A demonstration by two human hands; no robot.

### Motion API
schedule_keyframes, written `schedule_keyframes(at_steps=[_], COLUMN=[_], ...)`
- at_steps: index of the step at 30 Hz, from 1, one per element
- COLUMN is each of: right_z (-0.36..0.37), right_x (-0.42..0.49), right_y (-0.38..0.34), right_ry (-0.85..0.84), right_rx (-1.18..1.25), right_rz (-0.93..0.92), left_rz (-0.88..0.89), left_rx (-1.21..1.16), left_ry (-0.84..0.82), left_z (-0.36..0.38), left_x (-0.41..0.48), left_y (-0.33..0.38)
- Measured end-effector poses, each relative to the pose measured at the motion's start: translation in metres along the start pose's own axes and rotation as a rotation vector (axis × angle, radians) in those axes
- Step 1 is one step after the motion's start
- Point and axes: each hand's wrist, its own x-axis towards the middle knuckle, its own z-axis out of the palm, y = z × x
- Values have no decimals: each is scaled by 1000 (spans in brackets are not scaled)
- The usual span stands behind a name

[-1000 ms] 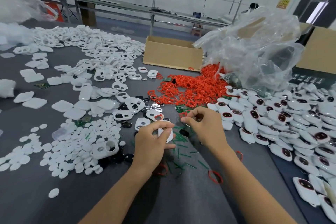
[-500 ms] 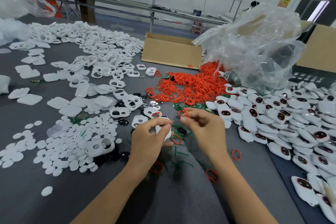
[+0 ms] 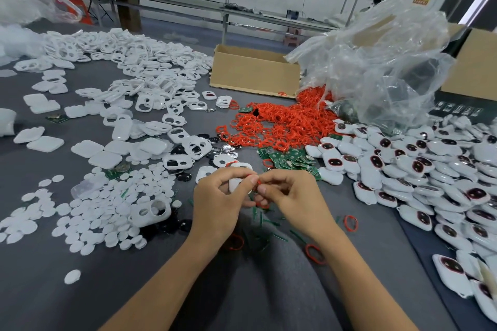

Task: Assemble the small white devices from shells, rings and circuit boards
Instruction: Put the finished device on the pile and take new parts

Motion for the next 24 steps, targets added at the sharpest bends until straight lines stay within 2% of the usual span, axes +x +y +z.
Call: schedule_keyframes(at_steps=[8, 11, 14, 19, 24], right_z=[3, 3, 0, 1, 2], right_x=[-3, -1, 0, 0, -1], right_y=[-1, -1, -1, -2, -2], right_ry=[85, 166, 154, 151, 168], right_rx=[-34, 145, 343, 344, 288], right_rz=[-26, 2, 54, 43, 24], left_rz=[147, 78, -48, -102, -69], left_rx=[251, 133, -31, -140, -66], left_ry=[45, 39, 4, -53, -46], left_z=[1, 1, 1, 1, 1], left_x=[-2, -2, -1, -2, -2], left_y=[-3, 0, 4, 10, 6])
